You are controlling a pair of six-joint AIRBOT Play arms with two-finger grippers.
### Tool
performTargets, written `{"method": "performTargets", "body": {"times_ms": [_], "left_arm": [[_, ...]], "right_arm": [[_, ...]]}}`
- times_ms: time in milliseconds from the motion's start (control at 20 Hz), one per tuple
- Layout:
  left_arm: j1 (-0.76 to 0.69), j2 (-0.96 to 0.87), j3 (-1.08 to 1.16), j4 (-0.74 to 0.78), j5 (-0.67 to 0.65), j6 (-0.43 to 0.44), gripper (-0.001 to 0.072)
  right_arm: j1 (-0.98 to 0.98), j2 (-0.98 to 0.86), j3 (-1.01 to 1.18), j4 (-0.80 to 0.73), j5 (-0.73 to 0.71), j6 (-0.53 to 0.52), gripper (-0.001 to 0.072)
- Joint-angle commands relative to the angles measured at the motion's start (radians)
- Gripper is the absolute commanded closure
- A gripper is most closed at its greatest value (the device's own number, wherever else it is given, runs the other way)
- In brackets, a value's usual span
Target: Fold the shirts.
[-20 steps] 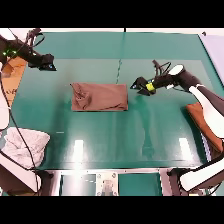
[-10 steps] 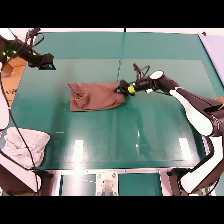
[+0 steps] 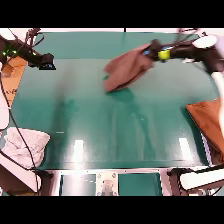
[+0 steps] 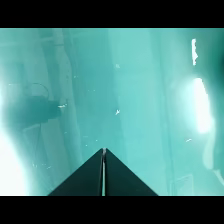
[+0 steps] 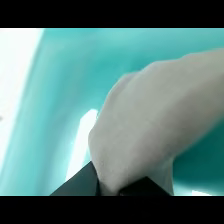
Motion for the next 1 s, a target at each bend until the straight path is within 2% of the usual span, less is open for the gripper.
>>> {"method": "performTargets", "body": {"times_ms": [0, 200, 350, 500, 700, 950], "left_arm": [[0.001, 0.000, 0.000, 0.000, -0.001, 0.002, 0.0684], [0.001, 0.000, 0.000, -0.001, 0.000, 0.002, 0.0685], [0.001, 0.000, 0.000, -0.001, 0.000, 0.002, 0.0685], [0.001, 0.000, 0.000, -0.001, -0.004, 0.002, 0.0685], [0.001, 0.000, 0.000, -0.002, -0.006, 0.002, 0.0685], [0.001, 0.000, 0.000, -0.031, -0.008, 0.002, 0.0685]], "right_arm": [[-0.238, 0.122, 0.015, -0.175, 0.054, 0.164, 0.0692], [-0.536, 0.195, 0.014, -0.207, 0.116, 0.266, 0.0692], [-0.742, 0.227, 0.010, -0.245, 0.214, 0.315, 0.0692], [-0.905, 0.294, -0.049, -0.365, 0.274, 0.402, 0.0693], [-1.119, 0.432, -0.216, -0.410, 0.280, 0.415, 0.0693], [-1.287, 0.565, -0.463, -0.443, 0.306, 0.434, 0.0692]]}}
